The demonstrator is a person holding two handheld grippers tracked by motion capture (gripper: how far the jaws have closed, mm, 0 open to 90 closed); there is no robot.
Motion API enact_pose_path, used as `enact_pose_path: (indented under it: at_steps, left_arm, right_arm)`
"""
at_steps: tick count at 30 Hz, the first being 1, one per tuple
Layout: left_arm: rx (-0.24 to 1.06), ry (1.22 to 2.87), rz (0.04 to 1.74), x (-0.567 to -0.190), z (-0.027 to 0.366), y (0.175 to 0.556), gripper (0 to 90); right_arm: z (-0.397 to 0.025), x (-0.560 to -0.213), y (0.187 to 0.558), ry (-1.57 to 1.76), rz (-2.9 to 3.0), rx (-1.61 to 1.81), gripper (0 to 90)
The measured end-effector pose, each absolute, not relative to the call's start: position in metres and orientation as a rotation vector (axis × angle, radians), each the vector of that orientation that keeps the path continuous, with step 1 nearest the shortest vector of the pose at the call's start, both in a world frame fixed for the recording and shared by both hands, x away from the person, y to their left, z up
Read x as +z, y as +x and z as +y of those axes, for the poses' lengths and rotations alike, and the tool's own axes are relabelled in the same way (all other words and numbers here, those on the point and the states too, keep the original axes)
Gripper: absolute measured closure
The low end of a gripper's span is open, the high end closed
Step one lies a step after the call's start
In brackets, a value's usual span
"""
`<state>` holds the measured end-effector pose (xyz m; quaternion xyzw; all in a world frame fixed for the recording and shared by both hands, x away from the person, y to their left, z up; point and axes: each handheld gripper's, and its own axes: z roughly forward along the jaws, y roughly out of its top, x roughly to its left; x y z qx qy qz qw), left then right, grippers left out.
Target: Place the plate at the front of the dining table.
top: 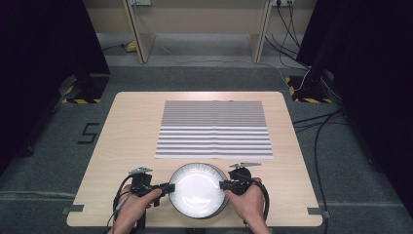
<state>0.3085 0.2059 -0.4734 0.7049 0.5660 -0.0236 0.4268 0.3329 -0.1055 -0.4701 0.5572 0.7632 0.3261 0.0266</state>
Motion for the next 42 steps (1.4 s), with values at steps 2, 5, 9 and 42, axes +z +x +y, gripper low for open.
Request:
enact_pose_path:
  at_steps: [2,5,9,42]
  left_arm:
    - [-0.051,1.767,1.417,-0.473,0.205,0.309,73.7]
    - [-0.027,1.783,1.42,-0.47,0.203,0.312,76.1]
    - [0.002,1.819,1.415,-0.472,0.199,0.318,78.3]
    - [0.173,1.711,1.34,-0.479,0.198,0.333,84.6]
  right_arm:
    - [-0.105,-0.47,0.333,1.724,2.354,1.007,81.0]
    - [-0.105,-0.47,0.336,1.737,2.336,1.014,82.5]
    - [-0.108,-0.466,0.342,1.734,2.305,1.047,84.6]
    - [-0.117,-0.462,0.34,1.593,2.17,1.25,86.5]
